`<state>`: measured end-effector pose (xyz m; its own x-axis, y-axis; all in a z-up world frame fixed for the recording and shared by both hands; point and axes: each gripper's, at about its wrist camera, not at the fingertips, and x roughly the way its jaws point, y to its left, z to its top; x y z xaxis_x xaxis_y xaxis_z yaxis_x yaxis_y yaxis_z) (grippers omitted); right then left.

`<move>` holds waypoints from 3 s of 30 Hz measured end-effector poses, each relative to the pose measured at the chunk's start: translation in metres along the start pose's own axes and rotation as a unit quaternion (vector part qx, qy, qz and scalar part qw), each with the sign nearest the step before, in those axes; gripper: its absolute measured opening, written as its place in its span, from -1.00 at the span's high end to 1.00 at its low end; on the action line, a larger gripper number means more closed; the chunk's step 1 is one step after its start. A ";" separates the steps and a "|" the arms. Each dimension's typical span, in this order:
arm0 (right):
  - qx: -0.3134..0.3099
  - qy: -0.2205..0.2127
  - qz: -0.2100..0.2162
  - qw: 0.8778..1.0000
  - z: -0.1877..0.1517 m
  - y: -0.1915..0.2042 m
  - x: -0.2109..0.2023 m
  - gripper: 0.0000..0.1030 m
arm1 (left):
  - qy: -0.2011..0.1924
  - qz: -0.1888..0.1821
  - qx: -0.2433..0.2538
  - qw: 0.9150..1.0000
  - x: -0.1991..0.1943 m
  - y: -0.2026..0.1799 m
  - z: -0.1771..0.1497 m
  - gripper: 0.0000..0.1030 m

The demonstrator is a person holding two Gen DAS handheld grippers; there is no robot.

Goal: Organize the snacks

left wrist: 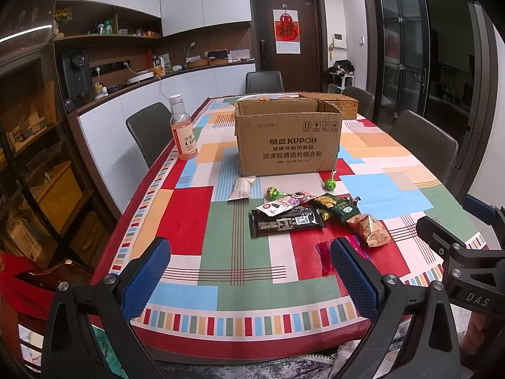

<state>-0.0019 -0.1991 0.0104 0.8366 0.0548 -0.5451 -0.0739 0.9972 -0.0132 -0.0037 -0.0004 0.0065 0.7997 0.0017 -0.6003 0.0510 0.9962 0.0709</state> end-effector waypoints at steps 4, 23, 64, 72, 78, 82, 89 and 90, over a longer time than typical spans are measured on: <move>0.000 0.000 0.000 1.000 0.000 0.000 0.000 -0.99 | 0.000 0.000 0.000 1.000 0.000 0.000 0.000 -1.00; 0.001 -0.001 0.000 1.000 -0.001 -0.001 -0.001 -0.99 | 0.000 0.000 0.000 1.000 0.000 0.000 0.000 -1.00; 0.033 0.066 0.013 0.997 0.000 -0.030 0.040 -0.99 | 0.011 -0.114 0.173 0.978 0.046 -0.053 0.005 -0.75; 0.025 0.113 0.028 0.993 -0.003 -0.033 0.087 -0.90 | 0.038 -0.175 0.213 0.961 0.082 -0.067 0.006 -0.60; 0.031 0.151 0.043 0.987 -0.007 -0.038 0.121 -0.75 | 0.075 -0.209 0.228 0.948 0.112 -0.078 0.003 -0.47; 0.045 0.176 0.052 0.982 -0.011 -0.043 0.139 -0.66 | 0.102 -0.231 0.239 0.938 0.129 -0.086 -0.001 -0.41; 0.054 0.211 0.063 0.974 -0.015 -0.046 0.166 -0.54 | 0.138 -0.267 0.249 0.921 0.156 -0.096 -0.008 -0.32; 0.054 0.215 0.064 0.973 -0.016 -0.046 0.170 -0.52 | 0.142 -0.269 0.249 0.920 0.159 -0.096 -0.009 -0.31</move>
<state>0.1349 -0.2365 -0.0949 0.5181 0.1765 -0.8369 -0.0856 0.9843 0.1546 0.1133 -0.0955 -0.1025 0.3937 -0.3865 -0.8340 0.7176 0.6963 0.0161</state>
